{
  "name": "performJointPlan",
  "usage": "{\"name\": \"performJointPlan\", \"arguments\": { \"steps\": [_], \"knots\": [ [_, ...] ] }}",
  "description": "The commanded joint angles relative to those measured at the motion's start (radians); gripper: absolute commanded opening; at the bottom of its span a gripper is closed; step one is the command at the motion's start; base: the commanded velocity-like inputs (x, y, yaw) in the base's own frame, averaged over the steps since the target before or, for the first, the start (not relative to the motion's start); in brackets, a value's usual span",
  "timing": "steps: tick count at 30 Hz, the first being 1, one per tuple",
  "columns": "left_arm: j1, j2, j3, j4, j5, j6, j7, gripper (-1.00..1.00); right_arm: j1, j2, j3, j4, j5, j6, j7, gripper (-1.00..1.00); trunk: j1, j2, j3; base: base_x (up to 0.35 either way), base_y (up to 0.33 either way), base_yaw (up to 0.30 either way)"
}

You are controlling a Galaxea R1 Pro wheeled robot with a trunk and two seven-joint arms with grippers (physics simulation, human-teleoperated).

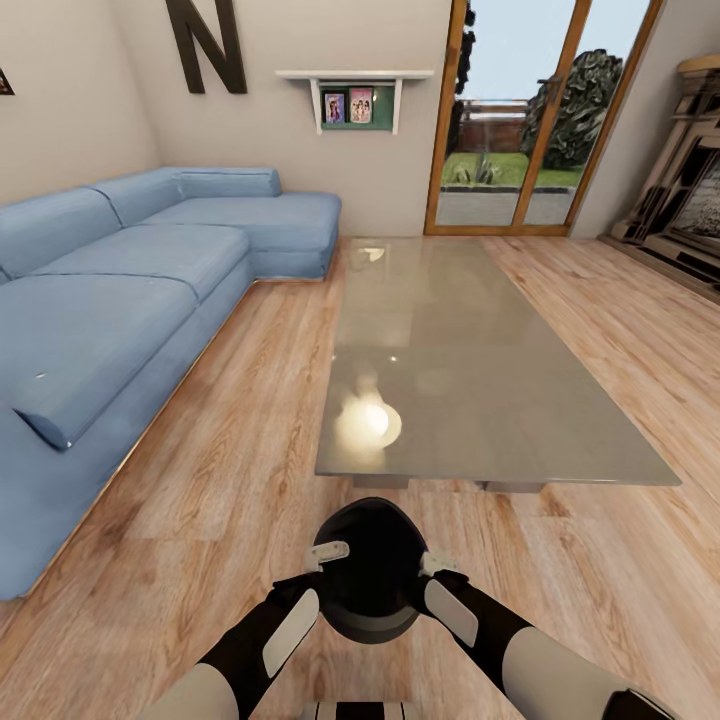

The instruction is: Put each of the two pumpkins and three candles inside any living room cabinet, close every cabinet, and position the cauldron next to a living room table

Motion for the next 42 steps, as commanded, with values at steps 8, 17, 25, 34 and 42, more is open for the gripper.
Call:
{"name": "performJointPlan", "arguments": {
  "steps": [8,17,25,34,42],
  "knots": [
    [-0.001,0.001,-0.005,-0.002,0.01,0.001,0.009,1.0,-0.001,-0.001,0.007,-0.001,-0.006,0.002,-0.008,1.0,0.0,0.0,-0.001,0.0,0.0,0.0],
    [-0.001,0.001,-0.005,-0.002,0.01,0.001,0.009,1.0,-0.001,-0.001,0.007,-0.001,-0.006,0.003,-0.009,1.0,0.0,0.0,-0.001,0.0,0.0,0.0],
    [-0.001,0.001,-0.005,-0.002,0.01,0.003,0.009,1.0,-0.001,-0.001,0.007,-0.001,-0.006,0.002,-0.009,1.0,-0.003,0.001,0.022,0.0,0.0,0.0],
    [-0.001,-0.001,-0.01,0.001,0.01,0.013,0.017,1.0,-0.001,-0.001,0.007,-0.001,-0.006,0.002,-0.009,1.0,-0.007,0.003,0.057,0.0,0.0,0.0],
    [-0.001,-0.001,0.038,0.003,0.01,0.023,0.021,1.0,-0.001,-0.001,0.007,0.0,-0.006,0.003,-0.009,1.0,-0.011,0.005,0.088,0.0,0.0,0.0]
  ]
}}
